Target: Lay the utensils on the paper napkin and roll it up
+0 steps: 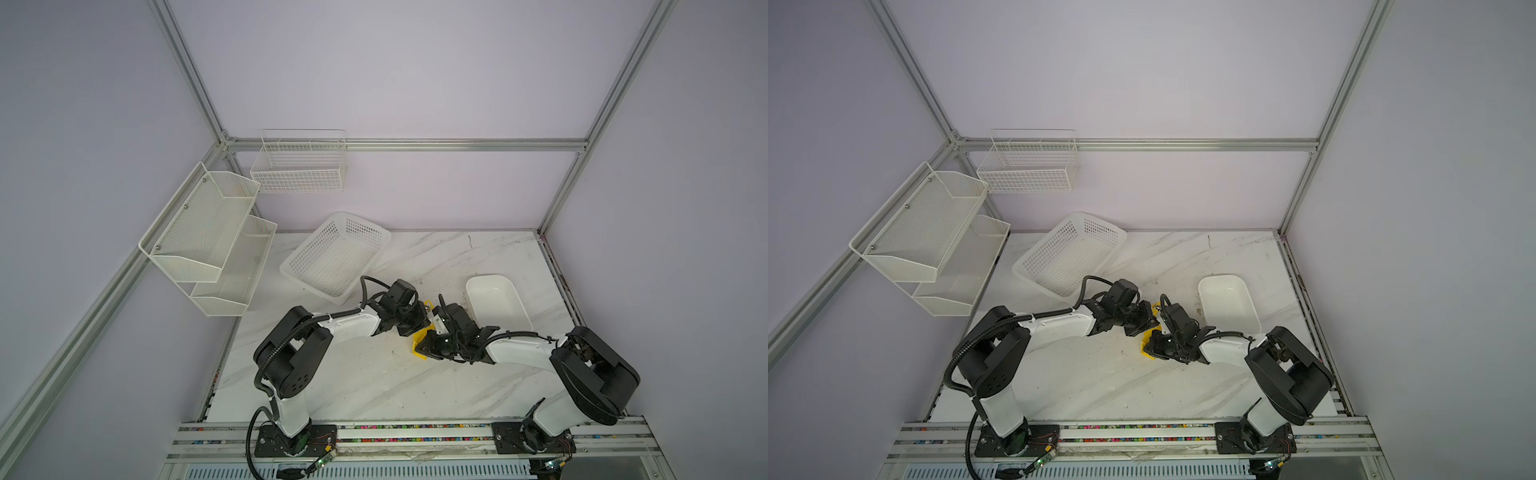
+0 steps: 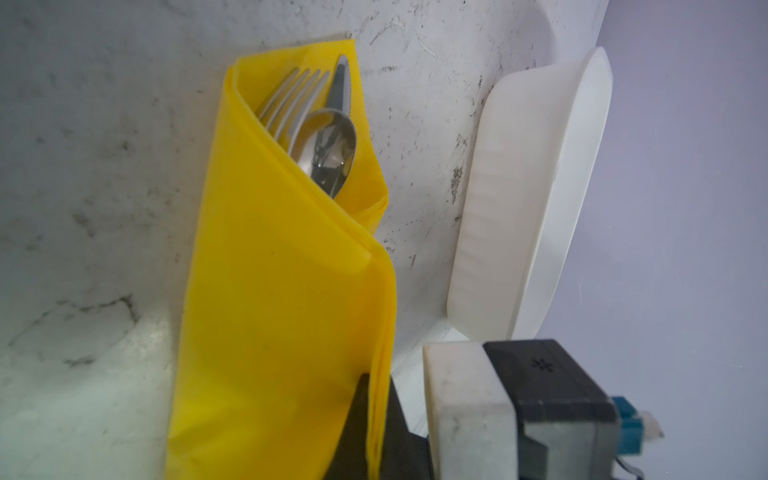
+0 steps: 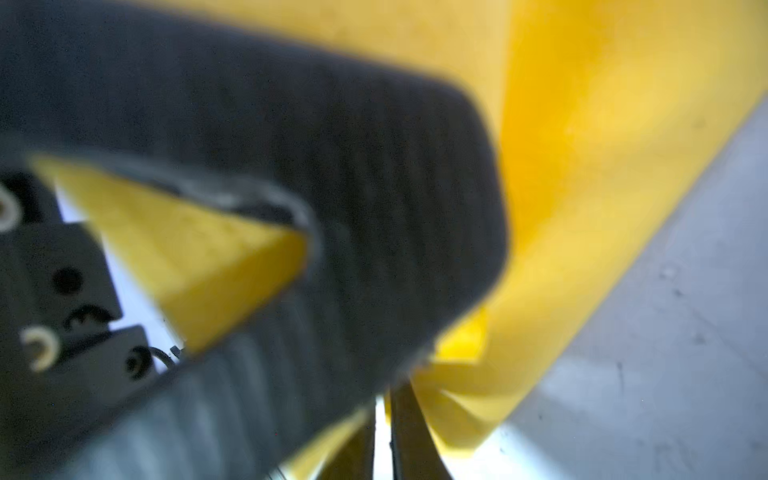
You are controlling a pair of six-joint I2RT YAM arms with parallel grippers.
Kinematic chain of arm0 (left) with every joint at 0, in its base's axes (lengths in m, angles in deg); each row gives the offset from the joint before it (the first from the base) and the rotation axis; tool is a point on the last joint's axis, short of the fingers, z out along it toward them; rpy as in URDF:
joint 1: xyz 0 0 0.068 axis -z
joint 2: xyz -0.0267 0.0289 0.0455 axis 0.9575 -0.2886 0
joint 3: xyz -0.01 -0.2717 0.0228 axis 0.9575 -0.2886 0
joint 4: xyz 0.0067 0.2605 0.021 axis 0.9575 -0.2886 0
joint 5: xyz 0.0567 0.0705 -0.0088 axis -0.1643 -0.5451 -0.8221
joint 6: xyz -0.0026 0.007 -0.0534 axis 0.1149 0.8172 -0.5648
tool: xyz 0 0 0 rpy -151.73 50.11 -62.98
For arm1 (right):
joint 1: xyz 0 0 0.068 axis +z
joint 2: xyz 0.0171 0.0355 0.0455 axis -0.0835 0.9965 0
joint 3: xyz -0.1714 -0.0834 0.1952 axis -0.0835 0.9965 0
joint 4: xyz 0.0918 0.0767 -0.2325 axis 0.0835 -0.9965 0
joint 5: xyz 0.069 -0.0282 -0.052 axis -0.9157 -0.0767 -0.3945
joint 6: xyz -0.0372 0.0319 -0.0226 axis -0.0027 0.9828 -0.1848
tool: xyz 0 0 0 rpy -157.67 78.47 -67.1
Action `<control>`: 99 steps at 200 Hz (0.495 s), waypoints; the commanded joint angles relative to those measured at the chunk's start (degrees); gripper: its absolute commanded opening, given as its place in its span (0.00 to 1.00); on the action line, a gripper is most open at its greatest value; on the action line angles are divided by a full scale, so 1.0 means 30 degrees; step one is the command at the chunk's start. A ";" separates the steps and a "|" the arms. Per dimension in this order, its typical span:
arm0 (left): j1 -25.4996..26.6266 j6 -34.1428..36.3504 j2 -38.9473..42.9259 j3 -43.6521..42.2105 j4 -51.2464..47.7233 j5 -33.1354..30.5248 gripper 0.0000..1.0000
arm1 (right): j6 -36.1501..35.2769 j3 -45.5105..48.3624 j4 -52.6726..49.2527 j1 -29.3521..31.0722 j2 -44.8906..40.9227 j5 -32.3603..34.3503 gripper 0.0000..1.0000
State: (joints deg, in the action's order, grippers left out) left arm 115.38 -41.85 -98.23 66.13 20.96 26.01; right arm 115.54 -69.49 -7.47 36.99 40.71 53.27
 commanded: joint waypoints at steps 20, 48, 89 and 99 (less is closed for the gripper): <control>0.0100 -0.0161 -0.0024 0.0005 0.0794 0.0026 0.00 | 0.0295 0.0822 -0.0272 -0.0069 0.0249 0.0490 0.12; 0.0158 -0.0106 -0.0166 0.0021 0.0772 0.0210 0.00 | 0.0214 0.0957 -0.0125 -0.0102 0.0803 0.0546 0.12; 0.0228 -0.0074 -0.0520 0.0096 0.0767 0.0225 0.00 | 0.0171 0.0767 -0.0211 -0.0183 0.0179 0.0397 0.12; 0.0234 -0.0016 -0.0631 0.0126 0.0783 0.0234 0.00 | 0.0164 0.0767 -0.0186 -0.0262 -0.0042 0.0253 0.12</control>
State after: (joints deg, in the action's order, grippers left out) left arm 115.77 -41.83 -99.44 66.13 21.77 26.12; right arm 115.71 -67.63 -6.51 36.71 41.62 53.58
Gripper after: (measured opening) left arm 0.047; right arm 0.117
